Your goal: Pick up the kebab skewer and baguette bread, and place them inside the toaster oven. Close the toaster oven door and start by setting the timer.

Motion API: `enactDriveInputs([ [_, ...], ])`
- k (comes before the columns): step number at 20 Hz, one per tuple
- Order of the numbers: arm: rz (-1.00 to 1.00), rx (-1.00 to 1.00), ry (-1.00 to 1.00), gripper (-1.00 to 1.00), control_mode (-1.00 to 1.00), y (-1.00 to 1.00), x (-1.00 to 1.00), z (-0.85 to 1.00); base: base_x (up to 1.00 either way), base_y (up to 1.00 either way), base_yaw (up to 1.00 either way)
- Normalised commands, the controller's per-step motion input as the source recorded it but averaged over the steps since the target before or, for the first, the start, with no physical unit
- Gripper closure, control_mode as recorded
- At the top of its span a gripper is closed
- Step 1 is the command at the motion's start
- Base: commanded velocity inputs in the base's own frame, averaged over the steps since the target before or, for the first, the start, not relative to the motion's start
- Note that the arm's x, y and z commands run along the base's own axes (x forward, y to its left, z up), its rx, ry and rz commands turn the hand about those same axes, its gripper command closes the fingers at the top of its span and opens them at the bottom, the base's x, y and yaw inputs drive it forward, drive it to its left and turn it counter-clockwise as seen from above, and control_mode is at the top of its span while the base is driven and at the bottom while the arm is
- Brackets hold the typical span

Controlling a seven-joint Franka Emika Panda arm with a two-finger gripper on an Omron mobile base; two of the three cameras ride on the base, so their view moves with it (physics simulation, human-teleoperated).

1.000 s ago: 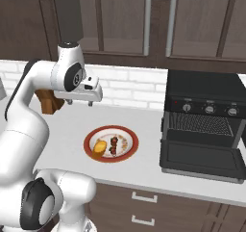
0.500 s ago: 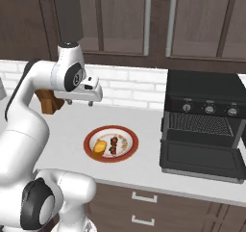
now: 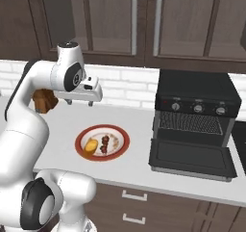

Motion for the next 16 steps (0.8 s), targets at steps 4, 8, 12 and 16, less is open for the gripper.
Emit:
enactDriveInputs([
  [4, 0.00, 0.00, 0.00, -1.00, 1.00, 0.00, 0.00, 0.00, 0.00, -0.43, 0.00],
  [8, 0.00, 0.00, 0.00, -1.00, 1.00, 0.00, 0.00, 0.00, 0.00, -0.44, 0.00],
  [12, 0.00, 0.00, 0.00, -1.00, 1.00, 0.00, 0.00, 0.00, 0.00, -0.41, 0.00],
  [16, 0.00, 0.00, 0.00, -1.00, 1.00, 0.00, 0.00, 0.00, 0.00, -0.33, 0.00],
])
